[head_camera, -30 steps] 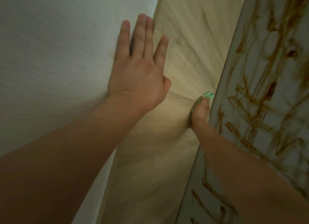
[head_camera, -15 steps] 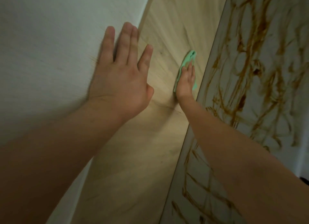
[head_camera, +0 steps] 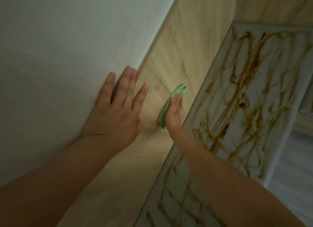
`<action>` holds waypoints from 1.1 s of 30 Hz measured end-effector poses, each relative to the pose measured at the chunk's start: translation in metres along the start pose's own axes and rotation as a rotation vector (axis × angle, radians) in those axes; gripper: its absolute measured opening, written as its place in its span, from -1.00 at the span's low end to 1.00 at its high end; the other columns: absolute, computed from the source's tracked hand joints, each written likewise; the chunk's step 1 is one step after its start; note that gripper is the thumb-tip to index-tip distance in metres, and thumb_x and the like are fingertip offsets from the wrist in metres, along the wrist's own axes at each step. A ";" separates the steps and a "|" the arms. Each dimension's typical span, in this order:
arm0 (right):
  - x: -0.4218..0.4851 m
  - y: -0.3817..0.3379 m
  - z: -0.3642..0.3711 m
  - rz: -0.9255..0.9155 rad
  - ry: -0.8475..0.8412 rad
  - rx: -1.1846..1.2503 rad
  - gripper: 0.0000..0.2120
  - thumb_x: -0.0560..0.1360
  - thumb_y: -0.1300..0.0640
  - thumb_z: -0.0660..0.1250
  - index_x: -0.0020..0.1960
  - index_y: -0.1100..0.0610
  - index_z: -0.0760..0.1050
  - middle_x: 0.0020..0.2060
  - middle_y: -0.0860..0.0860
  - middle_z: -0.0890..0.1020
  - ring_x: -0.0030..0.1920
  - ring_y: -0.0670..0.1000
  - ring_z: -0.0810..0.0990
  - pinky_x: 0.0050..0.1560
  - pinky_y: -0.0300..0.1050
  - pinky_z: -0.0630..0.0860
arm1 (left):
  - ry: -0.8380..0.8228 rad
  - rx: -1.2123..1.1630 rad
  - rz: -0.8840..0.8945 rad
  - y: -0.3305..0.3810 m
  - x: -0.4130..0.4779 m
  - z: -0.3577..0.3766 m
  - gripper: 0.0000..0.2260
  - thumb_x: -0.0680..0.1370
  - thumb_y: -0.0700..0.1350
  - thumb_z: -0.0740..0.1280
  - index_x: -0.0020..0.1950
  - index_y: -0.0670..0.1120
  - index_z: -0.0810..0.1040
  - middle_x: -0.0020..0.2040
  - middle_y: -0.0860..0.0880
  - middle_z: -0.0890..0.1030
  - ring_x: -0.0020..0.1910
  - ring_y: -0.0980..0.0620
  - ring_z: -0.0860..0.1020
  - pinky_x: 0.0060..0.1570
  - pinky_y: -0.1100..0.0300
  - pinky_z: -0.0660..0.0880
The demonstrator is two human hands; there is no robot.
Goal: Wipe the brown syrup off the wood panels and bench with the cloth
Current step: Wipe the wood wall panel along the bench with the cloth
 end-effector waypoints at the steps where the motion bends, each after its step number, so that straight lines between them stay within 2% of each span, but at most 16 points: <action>1: -0.003 -0.022 0.000 -0.105 -0.032 -0.053 -0.44 0.75 -0.17 -0.07 0.69 -0.12 -0.14 0.68 -0.08 -0.17 0.66 -0.06 -0.16 0.60 -0.04 -0.18 | 0.007 -0.019 -0.003 0.000 0.000 -0.001 -0.34 0.63 0.06 -0.07 0.69 -0.19 -0.07 0.61 -0.44 -0.14 0.64 -0.36 -0.16 0.56 -0.35 -0.19; 5: 0.002 -0.110 0.006 -0.421 -0.112 -0.133 -0.47 0.76 -0.12 -0.08 0.68 -0.13 -0.15 0.68 -0.06 -0.19 0.64 -0.14 -0.19 0.52 -0.19 -0.22 | -0.025 -0.037 -0.012 0.000 0.002 -0.002 -0.35 0.64 0.06 -0.06 0.69 -0.18 -0.08 0.62 -0.42 -0.17 0.64 -0.35 -0.18 0.57 -0.34 -0.17; 6: 0.011 -0.131 0.006 -0.465 -0.106 -0.143 -0.48 0.76 -0.11 -0.09 0.68 -0.12 -0.14 0.68 -0.04 -0.17 0.64 -0.13 -0.18 0.54 -0.17 -0.22 | -0.030 -0.031 -0.010 0.001 0.001 -0.002 -0.35 0.65 0.07 -0.07 0.69 -0.18 -0.09 0.62 -0.42 -0.19 0.64 -0.35 -0.19 0.57 -0.34 -0.18; 8: 0.032 -0.163 0.000 -0.493 -0.069 -0.160 -0.46 0.76 -0.11 -0.09 0.69 -0.10 -0.13 0.69 -0.01 -0.13 0.65 -0.07 -0.17 0.63 0.01 -0.21 | -0.031 -0.029 -0.011 0.001 0.000 -0.001 -0.35 0.65 0.08 -0.08 0.68 -0.18 -0.12 0.61 -0.42 -0.21 0.64 -0.35 -0.20 0.56 -0.34 -0.19; 10: 0.048 -0.176 -0.006 -0.431 -0.039 -0.147 -0.45 0.74 -0.14 -0.06 0.69 -0.14 -0.14 0.68 0.01 -0.12 0.66 0.01 -0.12 0.65 0.17 -0.14 | -0.033 -0.035 -0.020 0.001 0.000 -0.002 -0.35 0.65 0.08 -0.09 0.68 -0.18 -0.12 0.61 -0.42 -0.21 0.64 -0.35 -0.21 0.56 -0.34 -0.21; 13: 0.034 -0.169 0.000 -0.378 -0.039 -0.134 -0.44 0.73 -0.17 -0.03 0.68 -0.20 -0.13 0.68 0.01 -0.15 0.67 0.02 -0.10 0.63 0.16 -0.12 | -0.052 0.003 -0.021 0.000 0.001 -0.002 -0.35 0.65 0.09 -0.12 0.68 -0.18 -0.14 0.61 -0.42 -0.22 0.63 -0.35 -0.22 0.56 -0.33 -0.27; 16: -0.012 -0.135 0.015 -0.485 -0.094 -0.202 -0.44 0.75 -0.14 -0.02 0.68 -0.15 -0.15 0.67 0.00 -0.21 0.66 -0.04 -0.20 0.62 0.04 -0.17 | -0.032 0.008 -0.016 0.000 -0.001 -0.002 -0.36 0.64 0.06 -0.15 0.68 -0.19 -0.13 0.61 -0.43 -0.19 0.64 -0.36 -0.20 0.56 -0.33 -0.26; 19: -0.040 -0.094 0.020 -0.601 -0.183 -0.343 -0.43 0.71 -0.18 -0.04 0.65 -0.17 -0.16 0.67 -0.02 -0.25 0.65 -0.06 -0.29 0.65 0.10 -0.16 | -0.022 0.012 -0.021 0.000 -0.001 -0.004 -0.35 0.65 0.07 -0.14 0.68 -0.20 -0.12 0.62 -0.42 -0.18 0.63 -0.36 -0.20 0.56 -0.33 -0.25; 22: -0.042 -0.094 0.013 -0.596 -0.254 -0.431 -0.45 0.69 -0.23 -0.04 0.61 -0.24 -0.16 0.67 -0.02 -0.24 0.64 -0.12 -0.30 0.66 0.05 -0.15 | -0.028 0.032 -0.013 0.000 -0.001 -0.006 -0.35 0.66 0.10 -0.14 0.68 -0.19 -0.15 0.61 -0.43 -0.20 0.63 -0.37 -0.21 0.54 -0.34 -0.31; 26: -0.033 -0.135 0.006 -0.595 -0.251 -0.480 -0.42 0.75 -0.09 0.05 0.67 -0.12 -0.13 0.67 0.03 -0.22 0.66 -0.05 -0.23 0.62 -0.06 -0.14 | -0.024 0.070 -0.017 0.000 -0.001 -0.005 -0.33 0.65 0.13 -0.13 0.68 -0.19 -0.17 0.60 -0.44 -0.21 0.62 -0.38 -0.22 0.48 -0.35 -0.40; 28: -0.023 -0.164 0.007 -0.555 -0.218 -0.464 -0.40 0.75 -0.10 0.04 0.69 -0.07 -0.16 0.67 0.05 -0.20 0.66 -0.02 -0.21 0.63 -0.01 -0.14 | -0.034 0.077 -0.018 -0.001 -0.003 -0.003 -0.31 0.65 0.15 -0.12 0.67 -0.19 -0.19 0.60 -0.43 -0.24 0.62 -0.38 -0.24 0.48 -0.35 -0.40; 31: -0.004 -0.188 0.003 -0.459 -0.160 -0.383 -0.39 0.74 -0.15 0.01 0.68 -0.15 -0.19 0.67 0.06 -0.16 0.67 0.04 -0.17 0.64 0.13 -0.13 | -0.042 0.077 -0.007 0.000 -0.004 -0.003 -0.31 0.65 0.17 -0.12 0.67 -0.18 -0.19 0.60 -0.43 -0.24 0.62 -0.39 -0.24 0.50 -0.35 -0.37; 33: 0.003 -0.178 0.001 -0.388 -0.141 -0.350 -0.39 0.72 -0.22 -0.01 0.67 -0.19 -0.21 0.67 0.05 -0.16 0.67 0.06 -0.15 0.64 0.19 -0.11 | -0.028 0.074 0.006 0.001 -0.004 -0.002 -0.32 0.65 0.17 -0.13 0.68 -0.18 -0.17 0.61 -0.43 -0.22 0.62 -0.39 -0.22 0.51 -0.35 -0.33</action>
Point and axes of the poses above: each hand's wrist, its own x-axis towards the middle knuckle, its own z-axis out of the palm, y = z × x, the point moved 5 cm from there along x, towards the middle knuckle
